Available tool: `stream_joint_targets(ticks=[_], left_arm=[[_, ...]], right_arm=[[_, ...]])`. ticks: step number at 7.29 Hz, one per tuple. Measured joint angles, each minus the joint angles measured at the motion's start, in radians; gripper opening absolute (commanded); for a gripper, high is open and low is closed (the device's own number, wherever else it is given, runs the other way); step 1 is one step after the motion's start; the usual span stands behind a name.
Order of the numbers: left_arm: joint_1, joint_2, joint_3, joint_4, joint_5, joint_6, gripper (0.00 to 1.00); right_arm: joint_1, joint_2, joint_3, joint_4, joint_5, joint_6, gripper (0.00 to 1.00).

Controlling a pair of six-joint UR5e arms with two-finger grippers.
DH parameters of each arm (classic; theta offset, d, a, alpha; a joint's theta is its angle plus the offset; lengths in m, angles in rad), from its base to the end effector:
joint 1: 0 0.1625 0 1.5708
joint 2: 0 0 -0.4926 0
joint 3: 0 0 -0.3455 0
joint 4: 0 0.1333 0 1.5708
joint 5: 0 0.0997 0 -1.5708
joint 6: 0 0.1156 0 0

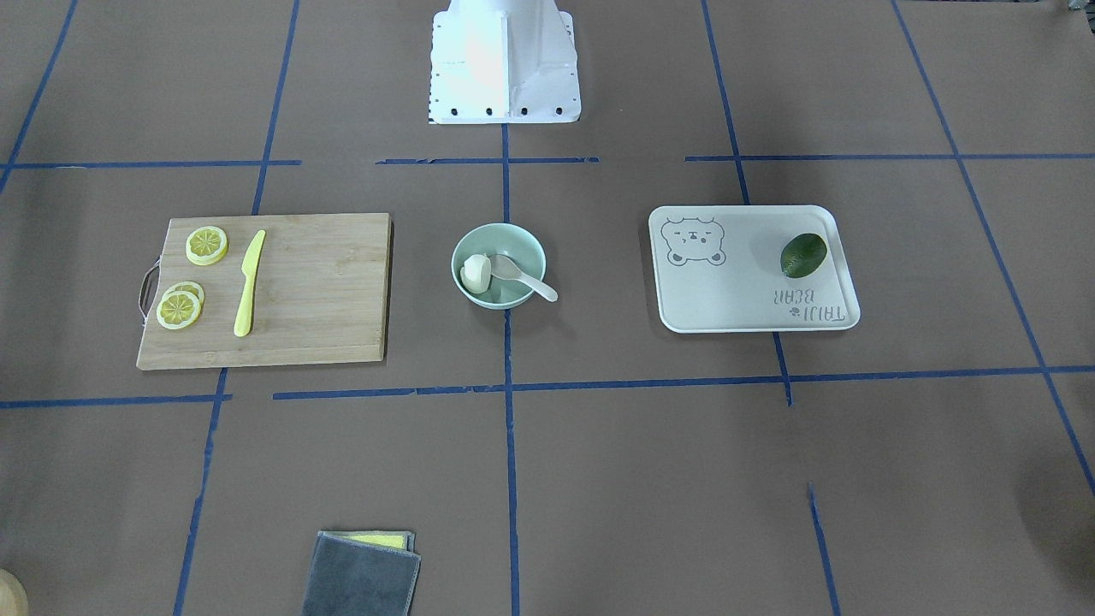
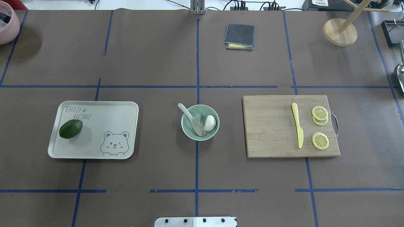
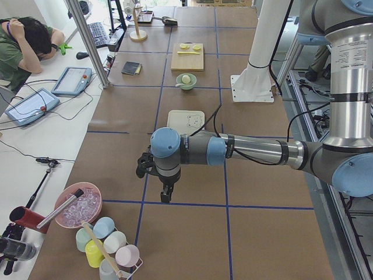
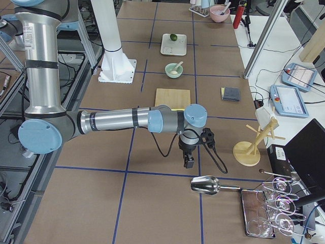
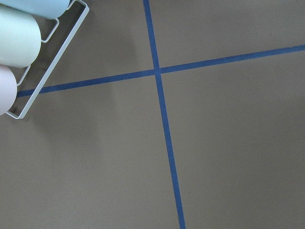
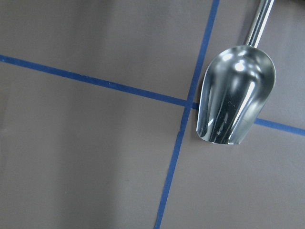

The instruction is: Put spoon and bun in bowl

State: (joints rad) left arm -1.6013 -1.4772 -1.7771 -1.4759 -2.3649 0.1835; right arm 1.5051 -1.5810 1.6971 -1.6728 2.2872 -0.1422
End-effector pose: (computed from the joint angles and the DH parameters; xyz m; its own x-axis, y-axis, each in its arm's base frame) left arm -0.0630 -0.3967 0.6933 0.6948 0.1738 -0.6979 -0.0979 0.9842 0.1476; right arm 0.0284 -0.4419 0.7008 0.7350 -0.1996 0.6480 0.1716 0.9793 0.1070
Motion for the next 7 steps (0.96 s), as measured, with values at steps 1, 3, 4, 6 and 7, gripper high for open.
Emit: stream_joint_targets(ticks=[1,3,4,6,7], left_arm=[[0.001,-0.002,0.001,0.000,0.004,-0.001,1.00],[0.001,-0.002,0.005,0.000,0.007,-0.001,1.00],[0.000,-0.002,0.004,0.000,0.007,-0.001,1.00],[0.000,-0.003,0.002,-0.001,0.007,0.000,1.00],[0.001,-0.004,0.004,-0.001,0.006,0.000,1.00]], right_arm=[[0.008,-0.011,0.000,0.001,0.001,-0.001,1.00],[0.020,-0.017,0.000,0.001,0.004,0.006,1.00],[0.021,-0.017,-0.001,0.001,0.006,0.011,1.00],[0.021,-0.015,-0.002,0.001,0.007,0.014,1.00],[0.021,-0.015,-0.002,0.001,0.007,0.014,1.00]])
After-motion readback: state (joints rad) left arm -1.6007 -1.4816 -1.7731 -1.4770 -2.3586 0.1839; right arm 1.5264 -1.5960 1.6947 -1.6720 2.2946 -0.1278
